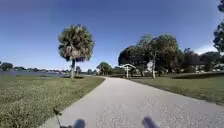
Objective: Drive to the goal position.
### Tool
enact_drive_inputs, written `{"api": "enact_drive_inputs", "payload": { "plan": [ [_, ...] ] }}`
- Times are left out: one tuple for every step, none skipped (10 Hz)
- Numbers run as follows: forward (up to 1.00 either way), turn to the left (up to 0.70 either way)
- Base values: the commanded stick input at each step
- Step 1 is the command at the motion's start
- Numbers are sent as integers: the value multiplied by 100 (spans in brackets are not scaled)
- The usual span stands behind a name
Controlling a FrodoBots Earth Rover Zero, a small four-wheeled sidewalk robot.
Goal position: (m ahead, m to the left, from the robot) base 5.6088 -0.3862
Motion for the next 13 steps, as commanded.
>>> {"api": "enact_drive_inputs", "payload": {
  "plan": [
    [70,0],
    [70,0],
    [70,0],
    [70,0],
    [70,0],
    [70,0],
    [70,0],
    [70,0],
    [70,0],
    [70,0],
    [70,0],
    [70,0],
    [70,0]
  ]
}}
